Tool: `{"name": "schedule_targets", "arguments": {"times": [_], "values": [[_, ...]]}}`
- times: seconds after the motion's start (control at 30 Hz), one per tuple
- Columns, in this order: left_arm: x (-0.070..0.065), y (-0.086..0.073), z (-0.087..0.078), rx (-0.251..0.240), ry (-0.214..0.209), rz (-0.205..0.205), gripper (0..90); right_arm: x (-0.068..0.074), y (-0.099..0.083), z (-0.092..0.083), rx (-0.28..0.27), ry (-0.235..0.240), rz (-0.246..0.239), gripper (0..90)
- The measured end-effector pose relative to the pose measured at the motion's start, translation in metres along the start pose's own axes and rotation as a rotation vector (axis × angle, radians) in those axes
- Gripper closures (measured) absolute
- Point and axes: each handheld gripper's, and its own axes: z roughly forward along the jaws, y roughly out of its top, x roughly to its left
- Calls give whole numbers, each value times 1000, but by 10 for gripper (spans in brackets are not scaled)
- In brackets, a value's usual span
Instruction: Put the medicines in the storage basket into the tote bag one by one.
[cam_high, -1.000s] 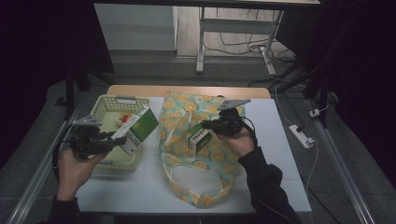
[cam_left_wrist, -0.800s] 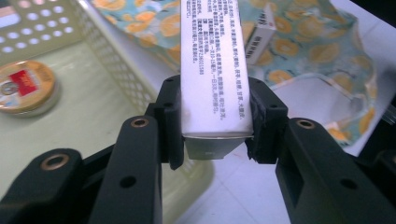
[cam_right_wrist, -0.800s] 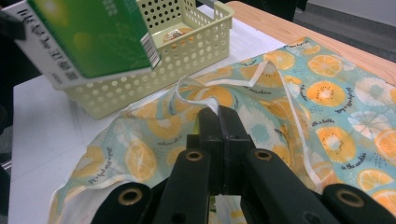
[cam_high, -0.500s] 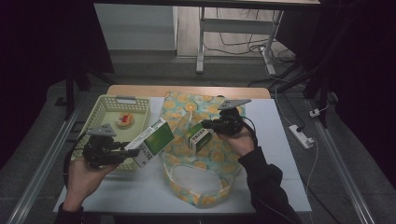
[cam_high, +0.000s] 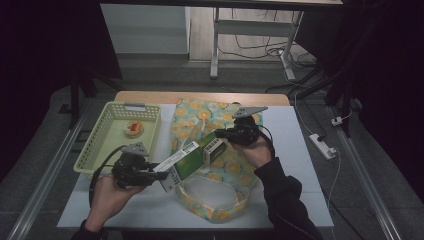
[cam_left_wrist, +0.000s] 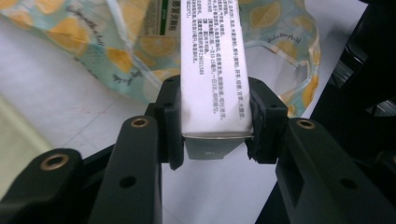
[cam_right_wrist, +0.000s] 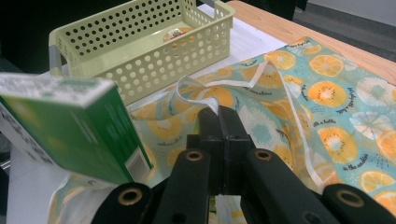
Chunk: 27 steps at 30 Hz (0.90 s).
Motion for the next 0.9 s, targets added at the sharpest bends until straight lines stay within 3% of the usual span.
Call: {"name": "schedule_targets", "arguments": {"times": [0.3,0.47,0.7,0.9], "values": [[-7,7,25,52,64,16,621,3,1,1,-1,5,-9,900],[-5,10,37,73,83,4,621,5,2,2,-2,10,-13,900],[1,14,46,73,90,-43,621,7,3,2,-2,12,-18,900],[-1,23,55,74,108,-35,621,8,3,3,0,17,-20,900]]}}
